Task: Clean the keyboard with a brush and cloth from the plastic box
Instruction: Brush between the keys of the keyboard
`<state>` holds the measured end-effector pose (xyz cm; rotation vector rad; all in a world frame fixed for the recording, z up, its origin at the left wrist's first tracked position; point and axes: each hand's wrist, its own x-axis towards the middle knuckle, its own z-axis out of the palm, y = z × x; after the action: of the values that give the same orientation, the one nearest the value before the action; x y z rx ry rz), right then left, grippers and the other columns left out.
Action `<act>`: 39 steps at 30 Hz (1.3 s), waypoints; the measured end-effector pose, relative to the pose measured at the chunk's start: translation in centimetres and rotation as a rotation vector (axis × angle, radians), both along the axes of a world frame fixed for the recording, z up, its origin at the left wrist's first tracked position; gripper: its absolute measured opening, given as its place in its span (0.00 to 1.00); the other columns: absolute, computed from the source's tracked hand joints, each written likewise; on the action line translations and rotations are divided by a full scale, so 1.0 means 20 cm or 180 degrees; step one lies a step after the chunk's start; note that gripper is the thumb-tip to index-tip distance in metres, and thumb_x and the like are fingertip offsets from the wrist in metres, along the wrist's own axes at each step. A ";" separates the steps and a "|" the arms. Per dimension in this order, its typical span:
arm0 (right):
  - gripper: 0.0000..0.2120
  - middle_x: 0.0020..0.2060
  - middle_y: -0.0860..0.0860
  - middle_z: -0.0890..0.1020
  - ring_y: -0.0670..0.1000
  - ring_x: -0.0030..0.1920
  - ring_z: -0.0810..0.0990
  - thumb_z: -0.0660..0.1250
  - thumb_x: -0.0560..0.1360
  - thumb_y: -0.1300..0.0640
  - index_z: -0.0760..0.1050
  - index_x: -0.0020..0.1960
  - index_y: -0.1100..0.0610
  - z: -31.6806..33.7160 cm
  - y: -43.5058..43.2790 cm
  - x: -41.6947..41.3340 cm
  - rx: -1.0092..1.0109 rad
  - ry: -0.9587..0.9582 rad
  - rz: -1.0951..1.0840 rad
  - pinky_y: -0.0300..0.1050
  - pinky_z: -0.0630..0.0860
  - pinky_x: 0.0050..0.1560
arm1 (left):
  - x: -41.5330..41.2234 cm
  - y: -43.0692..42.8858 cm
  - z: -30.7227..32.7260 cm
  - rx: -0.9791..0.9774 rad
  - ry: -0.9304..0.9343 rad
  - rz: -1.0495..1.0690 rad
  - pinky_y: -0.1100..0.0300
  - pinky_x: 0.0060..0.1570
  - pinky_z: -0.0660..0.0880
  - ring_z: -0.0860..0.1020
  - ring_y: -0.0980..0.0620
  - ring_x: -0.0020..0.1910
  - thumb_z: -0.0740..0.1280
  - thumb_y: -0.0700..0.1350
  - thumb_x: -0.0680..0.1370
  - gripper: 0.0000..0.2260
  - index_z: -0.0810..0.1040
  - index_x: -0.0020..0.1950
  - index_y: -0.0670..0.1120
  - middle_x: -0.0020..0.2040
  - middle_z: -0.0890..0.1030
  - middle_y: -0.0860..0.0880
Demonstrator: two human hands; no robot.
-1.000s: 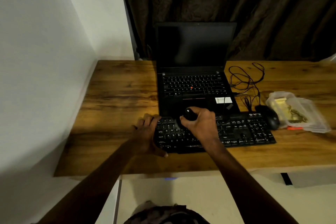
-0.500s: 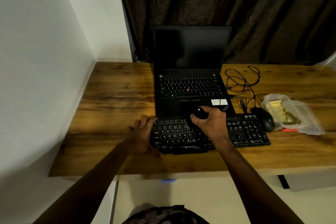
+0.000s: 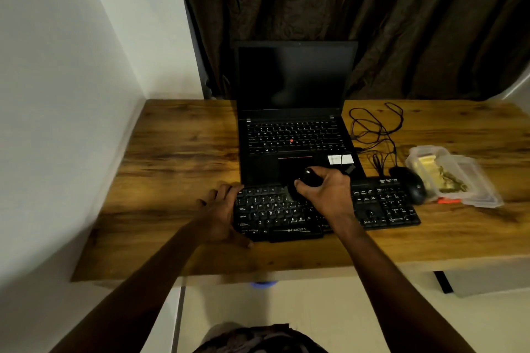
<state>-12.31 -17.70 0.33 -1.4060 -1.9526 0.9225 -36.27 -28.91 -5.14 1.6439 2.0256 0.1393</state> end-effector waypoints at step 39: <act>0.15 0.43 0.51 0.87 0.49 0.41 0.85 0.78 0.69 0.49 0.84 0.52 0.56 0.07 0.17 0.31 0.0355 -0.0684 -0.0634 0.48 0.84 0.46 | -0.01 0.00 -0.03 0.0096 -0.0099 -0.0028 0.38 0.67 0.61 0.60 0.46 0.69 0.76 0.74 0.47 0.65 0.49 0.78 0.59 0.71 0.58 0.54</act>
<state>-6.10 -14.37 1.72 -1.6548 -1.9383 0.5833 -36.44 -28.95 -5.64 1.6588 2.0019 0.1922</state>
